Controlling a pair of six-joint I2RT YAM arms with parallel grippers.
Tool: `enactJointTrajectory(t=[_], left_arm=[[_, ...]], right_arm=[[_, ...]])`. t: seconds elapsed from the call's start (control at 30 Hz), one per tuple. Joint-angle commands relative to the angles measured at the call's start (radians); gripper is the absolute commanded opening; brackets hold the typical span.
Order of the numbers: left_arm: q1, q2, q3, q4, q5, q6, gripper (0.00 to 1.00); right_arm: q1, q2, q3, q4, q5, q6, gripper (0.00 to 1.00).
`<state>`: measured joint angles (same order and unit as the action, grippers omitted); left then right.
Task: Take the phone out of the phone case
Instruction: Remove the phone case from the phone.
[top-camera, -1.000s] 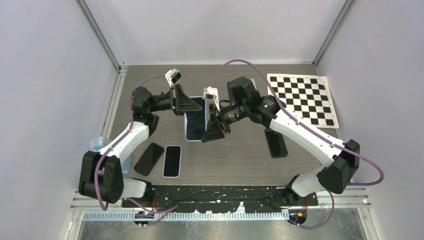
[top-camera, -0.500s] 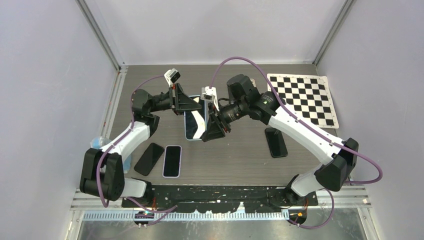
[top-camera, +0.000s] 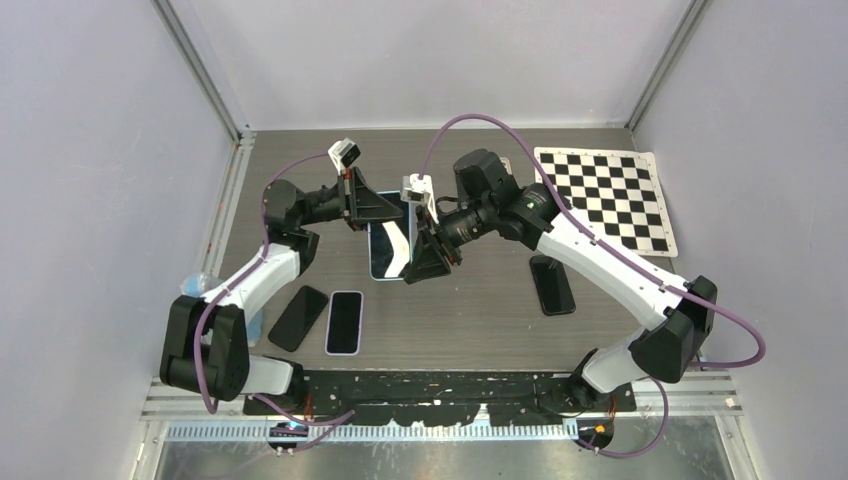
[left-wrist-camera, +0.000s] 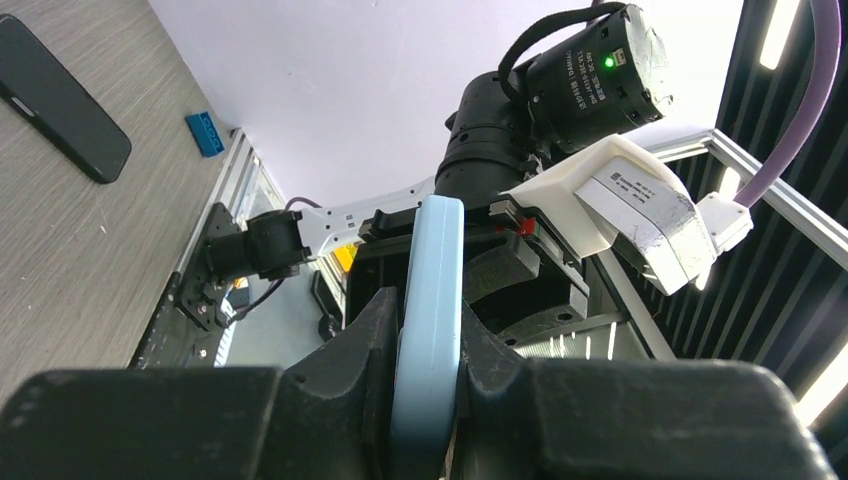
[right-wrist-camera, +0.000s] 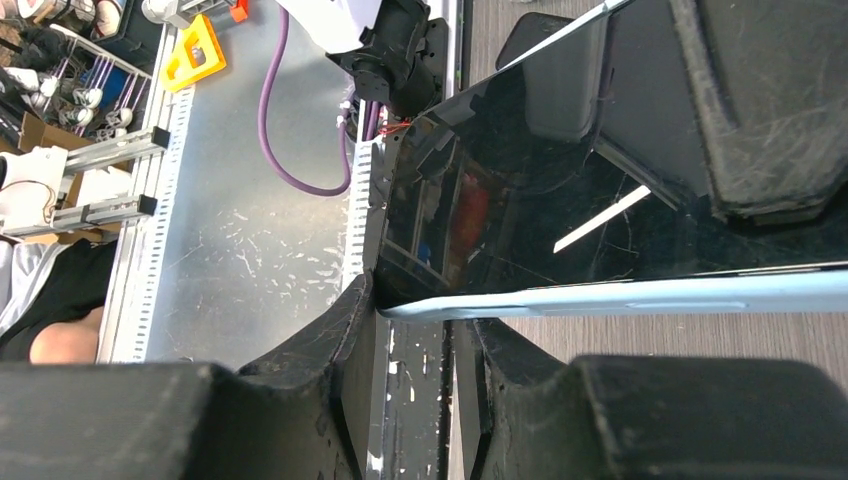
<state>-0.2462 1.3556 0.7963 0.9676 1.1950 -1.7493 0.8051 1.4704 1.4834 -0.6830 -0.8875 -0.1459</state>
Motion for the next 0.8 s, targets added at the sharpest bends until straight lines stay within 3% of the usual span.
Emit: enactJointTrajectory(t=[0.0, 0.27, 0.53, 0.67, 0.77], left_arm=[[0.002, 0.013, -0.006, -0.122, -0.178, -0.190, 0.00], [0.007, 0.017, -0.009, -0.127, -0.183, -0.193, 0.00], [0.023, -0.008, -0.016, -0.111, -0.210, -0.188, 0.00], [0.063, -0.041, -0.018, -0.130, -0.227, -0.168, 0.00], [0.090, -0.072, -0.017, -0.180, -0.254, -0.144, 0.00]], right_arm=[[0.052, -0.033, 0.018, 0.099, 0.002, -0.180, 0.33], [0.052, -0.027, 0.024, 0.097, 0.006, -0.197, 0.40], [0.049, -0.029, 0.008, 0.142, 0.051, -0.122, 0.31], [0.027, -0.077, -0.062, 0.242, 0.076, 0.020, 0.41], [-0.007, -0.159, -0.203, 0.389, 0.108, 0.188, 0.54]])
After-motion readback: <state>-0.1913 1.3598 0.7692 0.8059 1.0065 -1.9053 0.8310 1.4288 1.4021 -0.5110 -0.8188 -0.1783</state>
